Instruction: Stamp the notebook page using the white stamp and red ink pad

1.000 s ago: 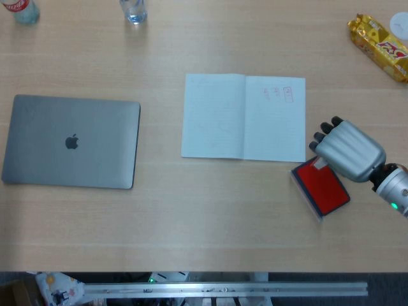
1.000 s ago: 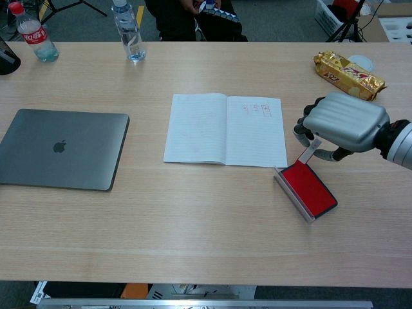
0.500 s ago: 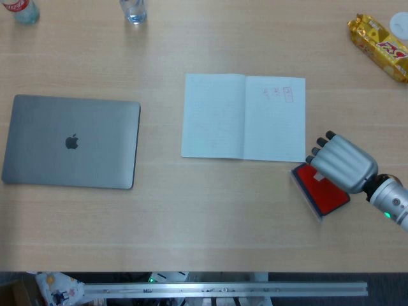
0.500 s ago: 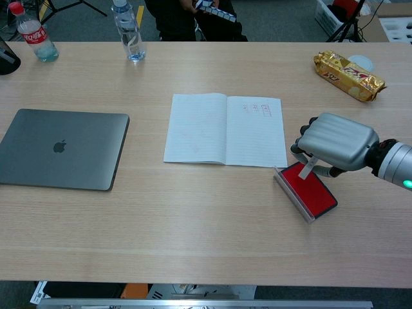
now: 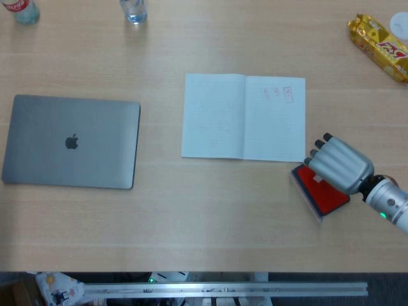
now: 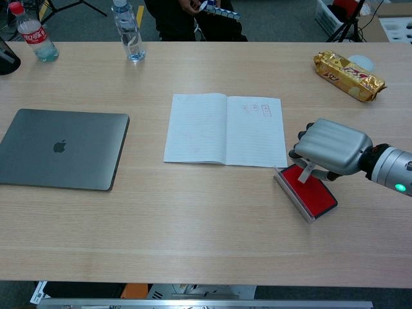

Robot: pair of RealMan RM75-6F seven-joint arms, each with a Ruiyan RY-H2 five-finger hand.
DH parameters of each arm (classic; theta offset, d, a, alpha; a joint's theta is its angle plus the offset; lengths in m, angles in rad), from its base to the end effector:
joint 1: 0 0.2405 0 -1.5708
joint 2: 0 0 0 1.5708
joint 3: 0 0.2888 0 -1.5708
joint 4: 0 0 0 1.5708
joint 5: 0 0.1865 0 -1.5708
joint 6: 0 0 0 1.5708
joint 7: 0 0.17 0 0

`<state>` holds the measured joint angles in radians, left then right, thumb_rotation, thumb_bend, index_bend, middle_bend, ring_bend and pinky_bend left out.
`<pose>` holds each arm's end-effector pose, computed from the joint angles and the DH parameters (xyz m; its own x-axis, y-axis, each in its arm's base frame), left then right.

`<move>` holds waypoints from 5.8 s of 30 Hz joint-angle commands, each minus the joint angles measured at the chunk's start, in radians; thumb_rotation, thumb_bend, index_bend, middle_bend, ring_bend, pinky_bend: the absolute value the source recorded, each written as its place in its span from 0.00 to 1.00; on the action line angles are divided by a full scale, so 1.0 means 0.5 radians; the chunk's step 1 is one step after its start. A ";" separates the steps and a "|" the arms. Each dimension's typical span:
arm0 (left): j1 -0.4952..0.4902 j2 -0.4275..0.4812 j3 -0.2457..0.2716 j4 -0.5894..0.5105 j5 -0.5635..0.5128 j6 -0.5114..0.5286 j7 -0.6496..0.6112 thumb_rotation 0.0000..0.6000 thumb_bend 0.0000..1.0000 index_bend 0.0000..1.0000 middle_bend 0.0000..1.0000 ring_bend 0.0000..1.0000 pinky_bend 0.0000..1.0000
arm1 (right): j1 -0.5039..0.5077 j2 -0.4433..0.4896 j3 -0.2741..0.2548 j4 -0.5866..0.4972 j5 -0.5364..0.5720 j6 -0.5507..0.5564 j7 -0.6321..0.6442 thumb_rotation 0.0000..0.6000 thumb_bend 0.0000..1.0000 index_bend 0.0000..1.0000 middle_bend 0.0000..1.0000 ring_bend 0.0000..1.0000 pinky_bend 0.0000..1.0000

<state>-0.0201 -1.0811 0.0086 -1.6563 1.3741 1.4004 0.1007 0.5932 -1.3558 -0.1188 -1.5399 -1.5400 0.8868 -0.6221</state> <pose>-0.3670 0.1698 0.1900 0.4490 0.1846 0.8743 0.8639 0.1603 -0.4775 -0.2453 -0.2811 0.0048 0.9064 -0.1126 0.4072 -0.3570 -0.7196 0.5956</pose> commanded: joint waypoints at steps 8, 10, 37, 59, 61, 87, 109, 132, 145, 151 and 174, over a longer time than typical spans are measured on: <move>0.003 -0.001 0.000 0.011 -0.002 -0.001 -0.015 1.00 0.21 0.27 0.09 0.13 0.02 | -0.004 -0.044 0.002 0.044 0.001 -0.016 -0.031 1.00 0.43 0.74 0.59 0.43 0.42; 0.004 0.000 0.000 0.012 -0.002 -0.002 -0.018 1.00 0.21 0.27 0.09 0.13 0.02 | -0.006 -0.047 0.002 0.051 -0.001 -0.014 -0.038 1.00 0.43 0.74 0.59 0.43 0.42; 0.005 -0.008 0.004 0.024 0.003 -0.010 -0.019 1.00 0.21 0.26 0.08 0.13 0.02 | -0.037 -0.058 -0.024 0.096 -0.078 0.025 -0.048 1.00 0.43 0.75 0.60 0.45 0.42; -0.002 0.012 0.004 -0.031 0.027 0.001 0.001 1.00 0.21 0.25 0.08 0.13 0.02 | 0.128 0.116 0.297 -0.200 0.299 -0.057 0.005 1.00 0.43 0.75 0.60 0.45 0.42; 0.002 0.015 0.007 -0.030 0.024 0.002 -0.001 1.00 0.21 0.25 0.08 0.13 0.02 | 0.156 0.063 0.299 -0.170 0.346 -0.103 -0.043 1.00 0.43 0.75 0.60 0.45 0.42; 0.006 0.010 0.011 0.012 -0.024 -0.040 -0.023 1.00 0.21 0.24 0.08 0.13 0.02 | 0.290 -0.188 0.218 0.055 0.608 -0.205 -0.274 1.00 0.43 0.75 0.60 0.46 0.42; -0.001 0.001 0.007 0.042 -0.051 -0.070 -0.039 1.00 0.21 0.24 0.08 0.13 0.02 | 0.344 -0.308 0.163 0.176 0.641 -0.181 -0.322 1.00 0.43 0.76 0.60 0.46 0.42; 0.001 -0.003 0.011 0.064 -0.055 -0.083 -0.057 1.00 0.21 0.24 0.07 0.13 0.02 | 0.351 -0.364 0.113 0.226 0.632 -0.159 -0.348 1.00 0.44 0.76 0.61 0.47 0.42; 0.002 0.003 0.011 0.057 -0.054 -0.080 -0.057 1.00 0.21 0.24 0.06 0.13 0.02 | 0.334 -0.312 0.122 0.167 0.615 -0.098 -0.322 1.00 0.44 0.77 0.61 0.47 0.42; -0.002 0.008 0.009 0.040 -0.044 -0.077 -0.052 1.00 0.21 0.24 0.06 0.13 0.02 | 0.325 -0.216 0.165 0.073 0.624 -0.042 -0.279 1.00 0.44 0.77 0.61 0.47 0.42; -0.002 0.021 0.016 0.015 -0.056 -0.085 -0.029 1.00 0.21 0.24 0.06 0.13 0.02 | 0.401 -0.366 0.205 0.207 0.737 -0.116 -0.331 1.00 0.44 0.77 0.61 0.48 0.42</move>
<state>-0.0211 -1.0708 0.0163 -1.6488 1.3461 1.3578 0.0863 0.7933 -1.5380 -0.0165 -1.4369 -1.1725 0.8292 -0.7881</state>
